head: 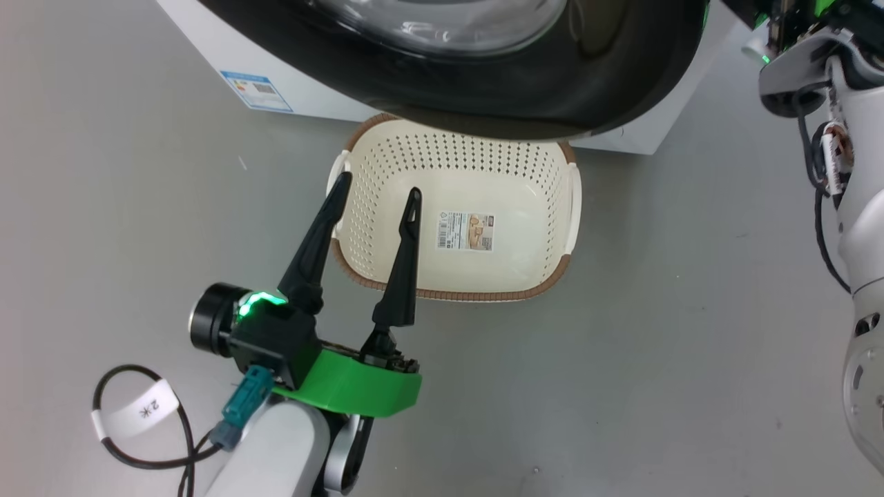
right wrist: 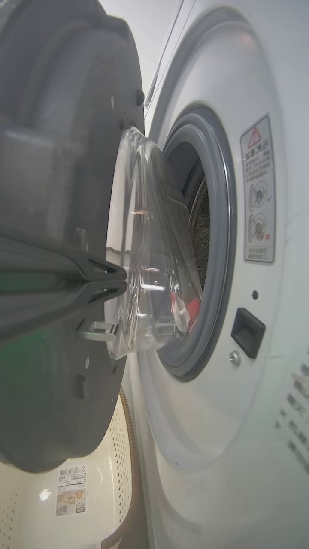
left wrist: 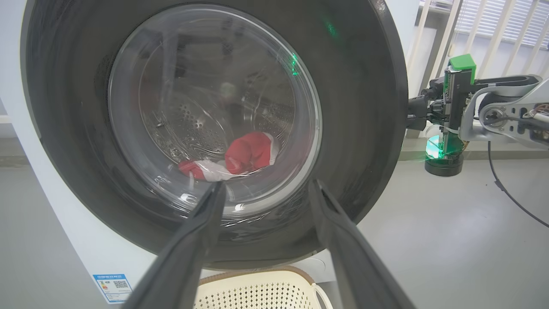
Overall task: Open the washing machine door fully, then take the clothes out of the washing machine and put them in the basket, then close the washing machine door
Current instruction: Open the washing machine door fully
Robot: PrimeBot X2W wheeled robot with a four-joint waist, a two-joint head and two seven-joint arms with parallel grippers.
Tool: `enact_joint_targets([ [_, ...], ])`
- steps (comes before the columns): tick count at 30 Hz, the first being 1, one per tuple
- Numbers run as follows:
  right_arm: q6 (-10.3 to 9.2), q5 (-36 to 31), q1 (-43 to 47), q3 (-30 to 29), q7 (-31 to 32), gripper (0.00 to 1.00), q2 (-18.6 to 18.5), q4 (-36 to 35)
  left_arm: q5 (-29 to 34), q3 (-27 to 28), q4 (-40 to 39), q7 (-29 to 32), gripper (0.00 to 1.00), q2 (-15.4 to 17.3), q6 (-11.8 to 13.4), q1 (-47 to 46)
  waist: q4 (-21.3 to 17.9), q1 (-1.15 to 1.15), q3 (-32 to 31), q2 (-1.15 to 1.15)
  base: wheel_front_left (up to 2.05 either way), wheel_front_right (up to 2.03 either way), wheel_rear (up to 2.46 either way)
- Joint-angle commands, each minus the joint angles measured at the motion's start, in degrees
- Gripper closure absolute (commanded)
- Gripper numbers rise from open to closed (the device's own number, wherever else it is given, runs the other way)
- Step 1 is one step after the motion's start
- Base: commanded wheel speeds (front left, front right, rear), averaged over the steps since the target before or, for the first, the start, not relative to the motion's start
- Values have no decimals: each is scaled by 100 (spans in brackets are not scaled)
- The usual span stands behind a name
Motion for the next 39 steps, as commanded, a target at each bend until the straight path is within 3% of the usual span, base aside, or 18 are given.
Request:
enact_joint_targets([
  [1, 31, 85, 38, 140, 30, 100, 232, -174, -42, 200, -118, -42, 0, 147, 48, 24, -3, 0, -83, 0, 0, 0, 0],
  [24, 31, 1482, 1104, 1452, -82, 100, 232, -580, -146, 289, -182, 71, 0, 380, 191, 354, -247, 0, -852, 0, 0, 0, 0],
  [39, 31, 2584, 1867, 2610, -377, 100, 232, -1037, -215, 293, -292, 206, 0, 524, 287, 608, -133, 0, -1322, 0, 0, 0, 0],
])
